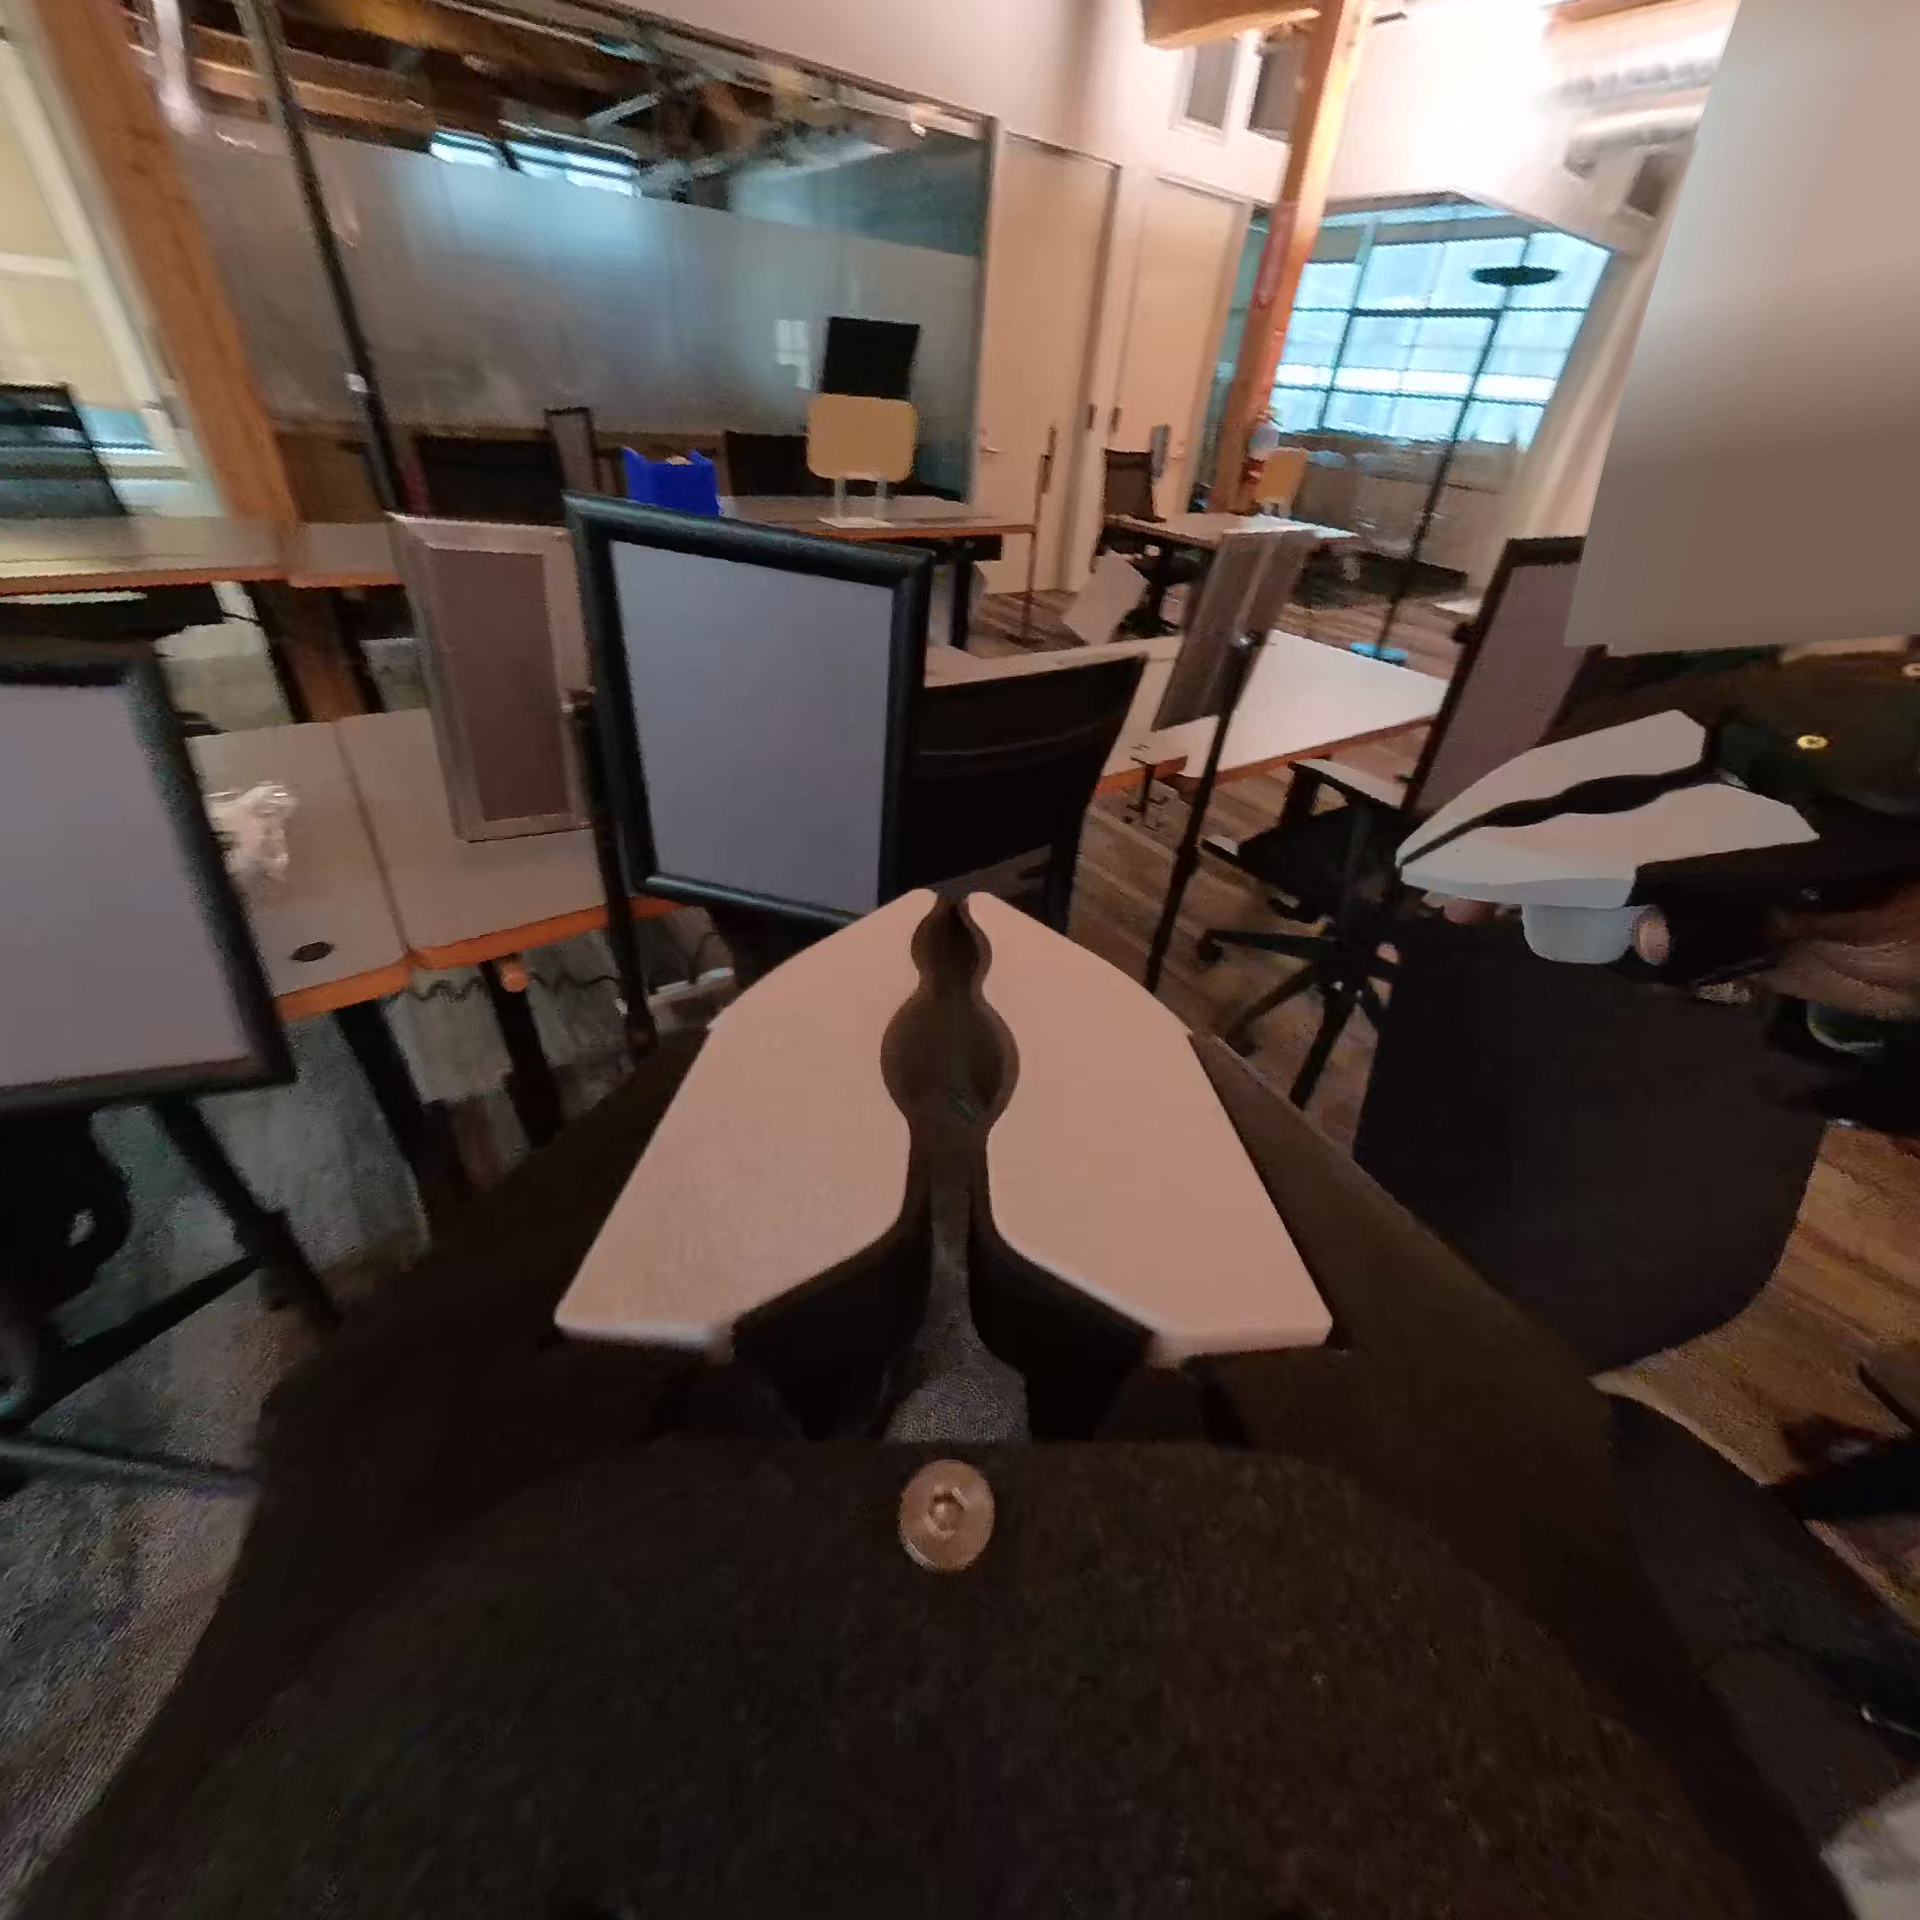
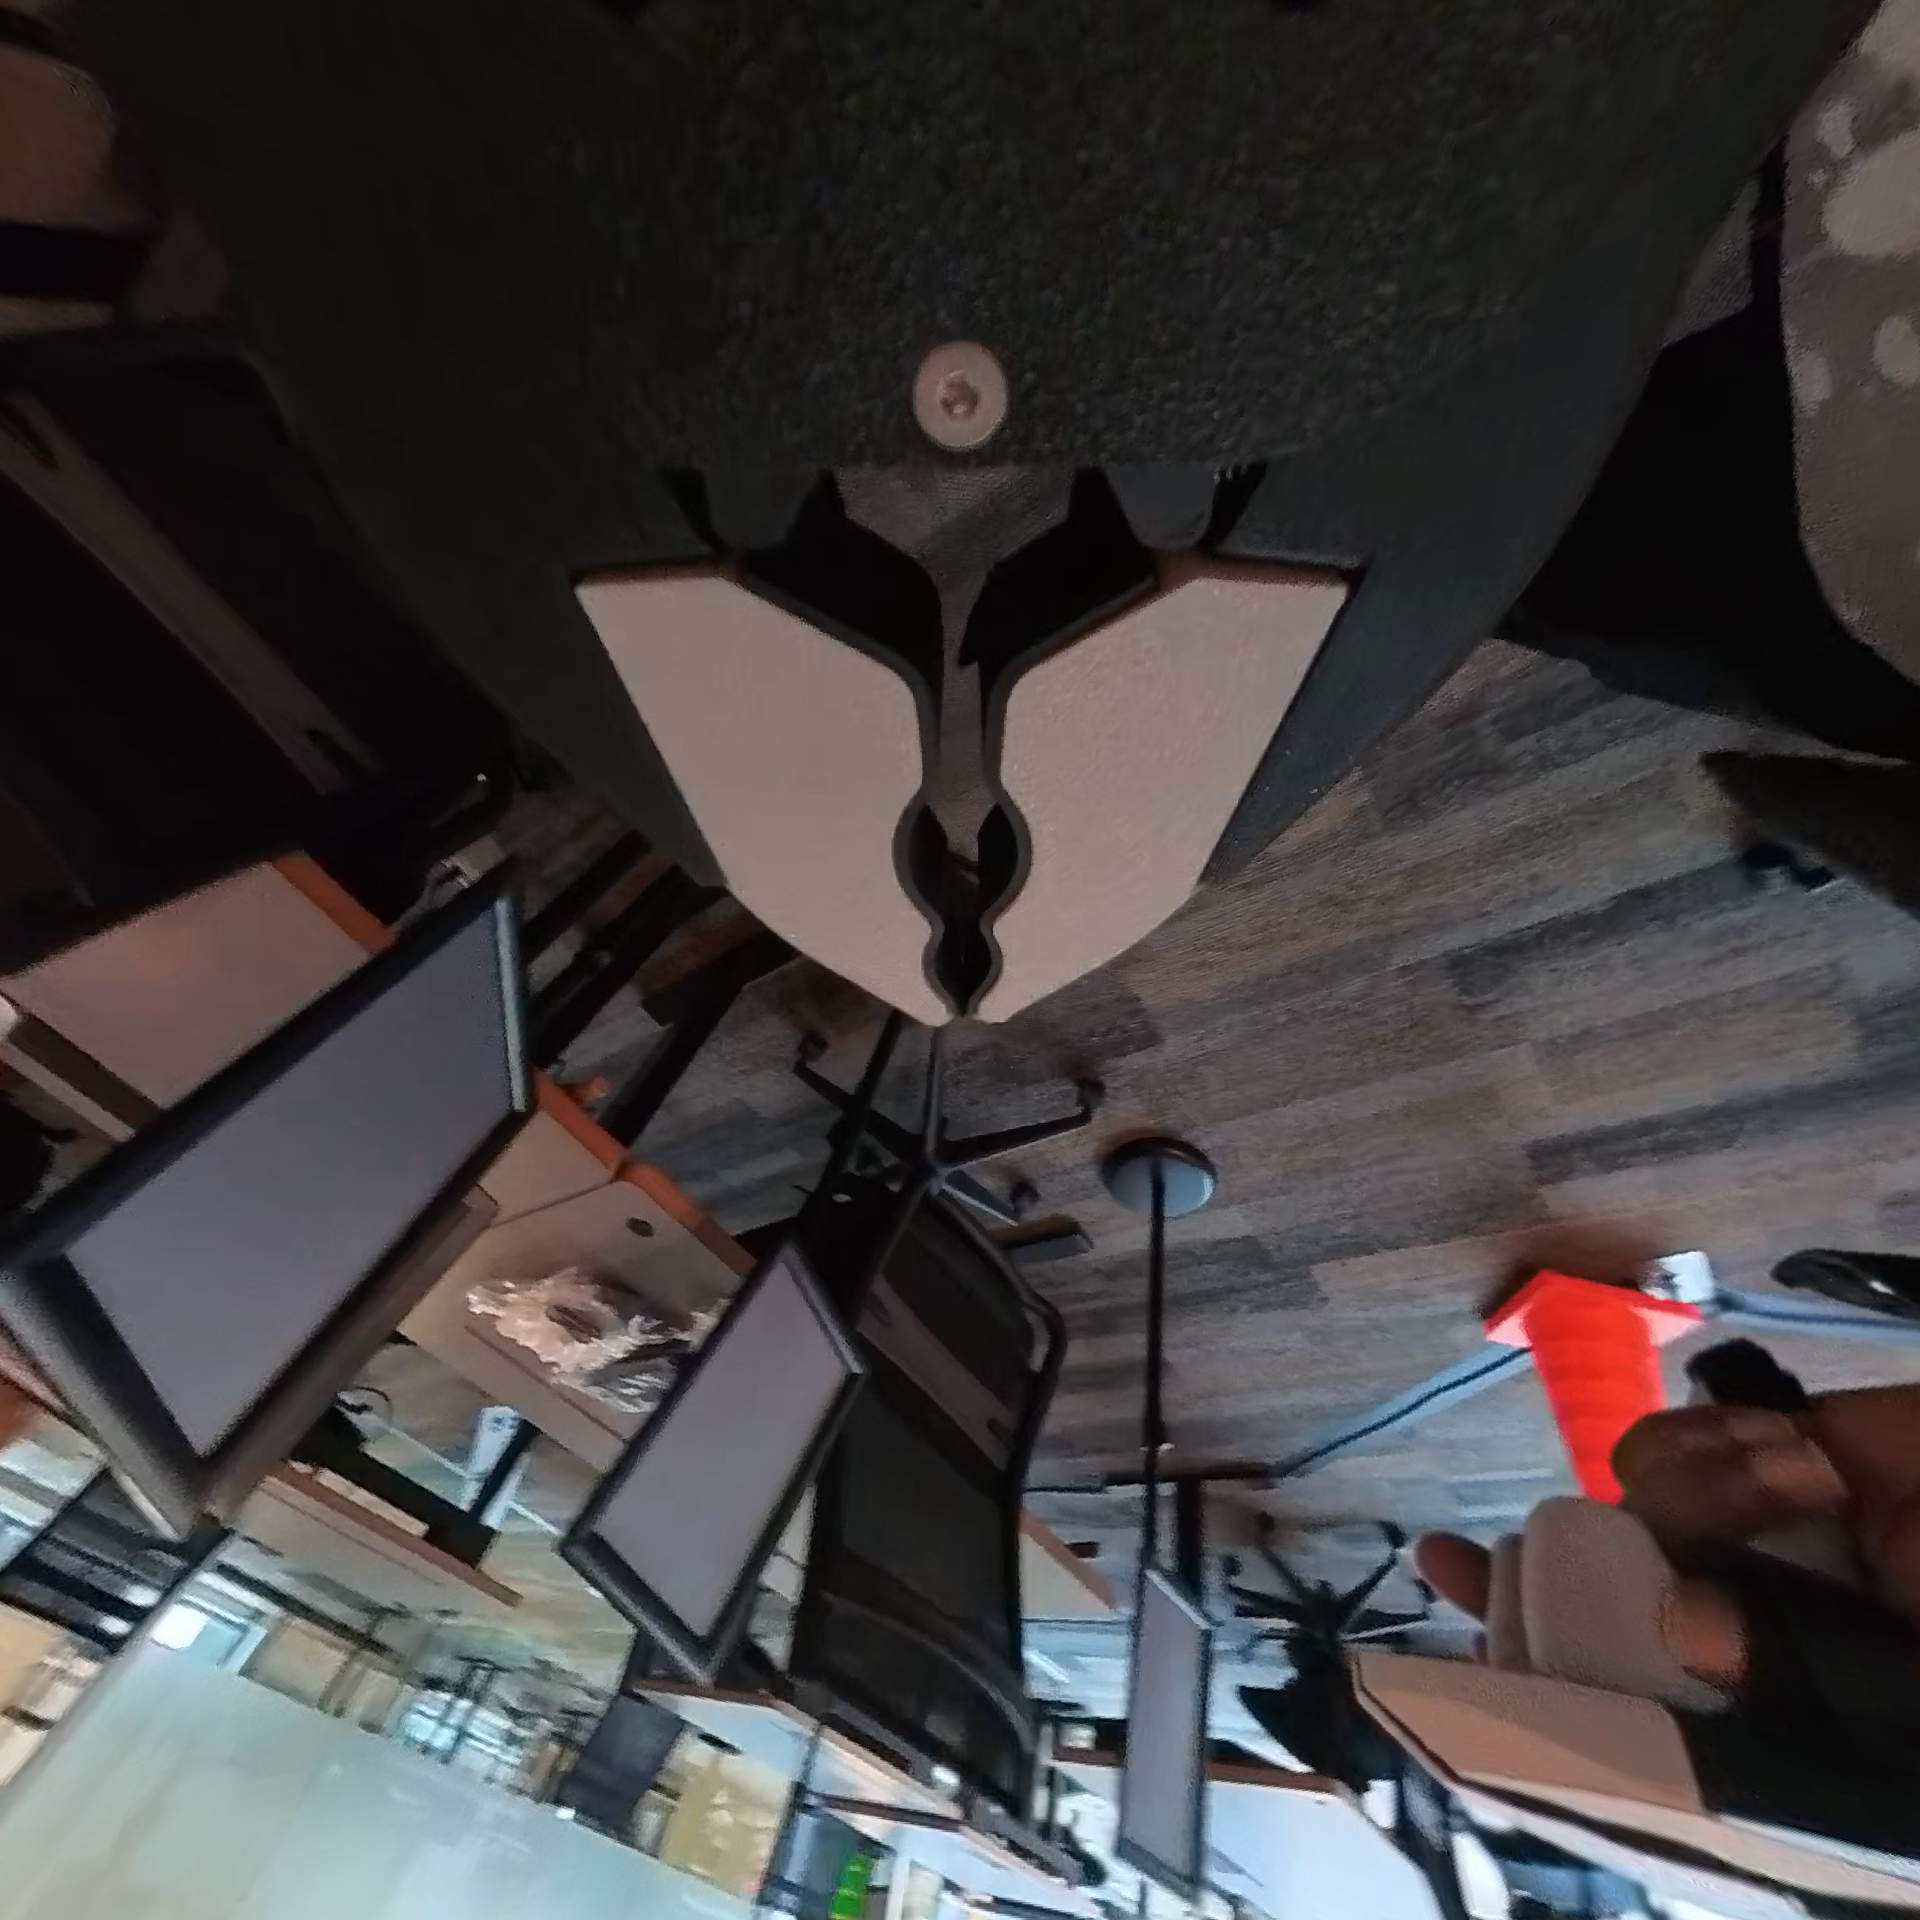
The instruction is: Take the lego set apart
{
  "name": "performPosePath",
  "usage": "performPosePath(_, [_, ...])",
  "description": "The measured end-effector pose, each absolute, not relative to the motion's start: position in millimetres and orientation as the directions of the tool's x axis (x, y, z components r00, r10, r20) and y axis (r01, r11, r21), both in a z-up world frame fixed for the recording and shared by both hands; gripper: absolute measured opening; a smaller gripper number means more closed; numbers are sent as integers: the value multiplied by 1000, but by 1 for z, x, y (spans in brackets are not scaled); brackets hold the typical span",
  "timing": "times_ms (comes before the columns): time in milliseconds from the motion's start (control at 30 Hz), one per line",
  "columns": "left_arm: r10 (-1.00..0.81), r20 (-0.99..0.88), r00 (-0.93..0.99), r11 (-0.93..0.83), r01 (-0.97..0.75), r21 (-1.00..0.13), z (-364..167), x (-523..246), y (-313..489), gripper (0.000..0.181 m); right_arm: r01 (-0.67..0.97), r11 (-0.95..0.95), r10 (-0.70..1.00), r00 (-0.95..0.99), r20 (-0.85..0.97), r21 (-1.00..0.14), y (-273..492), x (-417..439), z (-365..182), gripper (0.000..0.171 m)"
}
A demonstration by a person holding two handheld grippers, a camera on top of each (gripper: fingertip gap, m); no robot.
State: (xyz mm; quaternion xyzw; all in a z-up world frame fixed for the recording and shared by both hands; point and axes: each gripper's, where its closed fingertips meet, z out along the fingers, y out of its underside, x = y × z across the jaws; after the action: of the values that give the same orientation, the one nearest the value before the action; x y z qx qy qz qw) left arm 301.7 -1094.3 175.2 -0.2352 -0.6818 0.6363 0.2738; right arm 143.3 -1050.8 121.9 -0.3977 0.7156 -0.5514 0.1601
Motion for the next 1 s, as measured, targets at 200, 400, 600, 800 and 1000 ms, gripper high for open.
performPosePath(200, [825, 157, -544, 195, 13, -981, 145, 265, -1195, 0, -315, 201, -581, -800, 146, -928, -1140, 119, 112, 0])
performPosePath(400, [878, 205, -432, 241, 29, -970, 120, 252, -1246, 0, -329, 280, -464, -869, 172, -902, -1197, 101, 110, 0])
performPosePath(600, [895, 209, -394, 228, 1, -974, 127, 259, -1269, 0, -355, 321, -413, -887, 207, -878, -1221, 92, 117, 0])
performPosePath(800, [871, 154, -467, 181, 13, -983, 144, 298, -1289, 0, -364, 263, -437, -870, 226, -894, -1261, 110, 131, 0])
performPosePath(1000, [808, 162, -566, 172, -37, -984, 152, 335, -1312, 0, -398, 230, -523, -820, 232, -888, -1300, 139, 134, 0])
